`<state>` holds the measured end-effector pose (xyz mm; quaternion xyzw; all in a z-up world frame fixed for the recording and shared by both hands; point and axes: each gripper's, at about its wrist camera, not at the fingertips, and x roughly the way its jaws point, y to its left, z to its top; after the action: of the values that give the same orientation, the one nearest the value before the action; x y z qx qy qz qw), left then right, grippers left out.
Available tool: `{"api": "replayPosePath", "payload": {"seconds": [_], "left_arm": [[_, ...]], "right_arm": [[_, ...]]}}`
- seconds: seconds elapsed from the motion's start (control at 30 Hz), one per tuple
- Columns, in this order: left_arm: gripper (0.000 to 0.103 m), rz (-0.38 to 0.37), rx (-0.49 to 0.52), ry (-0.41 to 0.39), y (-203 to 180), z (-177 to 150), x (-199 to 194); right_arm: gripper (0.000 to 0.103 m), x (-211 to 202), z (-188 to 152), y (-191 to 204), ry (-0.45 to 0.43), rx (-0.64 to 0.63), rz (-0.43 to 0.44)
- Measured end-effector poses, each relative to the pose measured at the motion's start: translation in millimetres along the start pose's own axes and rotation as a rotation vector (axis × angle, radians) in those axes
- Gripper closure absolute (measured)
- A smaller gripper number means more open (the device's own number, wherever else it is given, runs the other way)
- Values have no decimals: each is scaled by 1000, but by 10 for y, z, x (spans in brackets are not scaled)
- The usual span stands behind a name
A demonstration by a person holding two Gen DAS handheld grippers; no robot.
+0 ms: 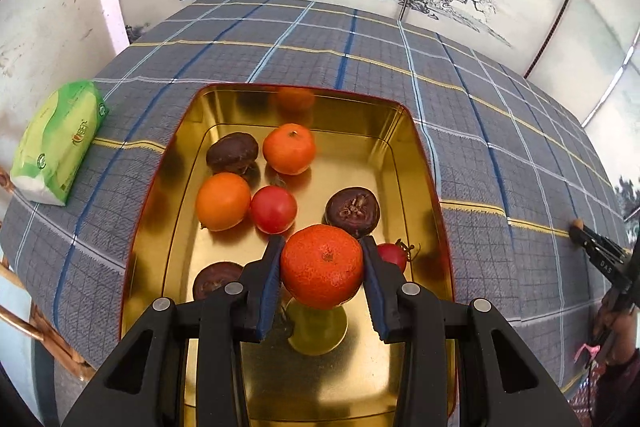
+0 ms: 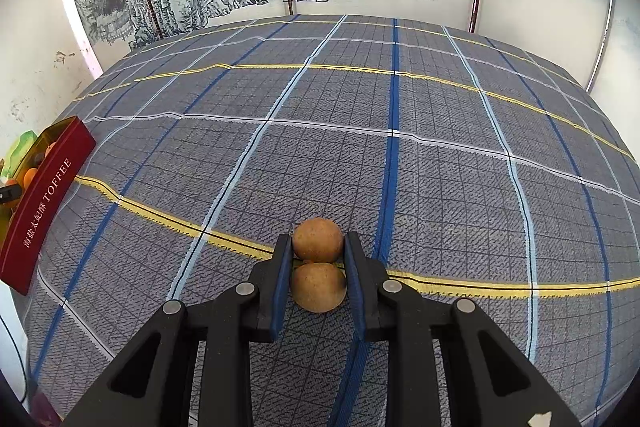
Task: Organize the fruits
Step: 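Carry the mandarin into the tin and open the left gripper, then lift the open left gripper away from the tin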
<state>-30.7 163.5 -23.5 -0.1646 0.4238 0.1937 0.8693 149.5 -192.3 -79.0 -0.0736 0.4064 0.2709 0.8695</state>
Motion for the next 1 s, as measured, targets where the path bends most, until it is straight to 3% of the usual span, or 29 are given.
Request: {"api": "replayPosePath", "payload": {"seconds": [0.43,0.83,1.0], "left_arm": [[64,8,-12,22,78,18,189],[63,59,39,-21,-3,-24,111],[51,104,67,-49,-69,-59,42]], "right_arm": [[78,-4,-2,7,1,-2,-1],[78,-7,2,8,1,-3,-3],[78,-4,3,10,1,-3,-3]]}}
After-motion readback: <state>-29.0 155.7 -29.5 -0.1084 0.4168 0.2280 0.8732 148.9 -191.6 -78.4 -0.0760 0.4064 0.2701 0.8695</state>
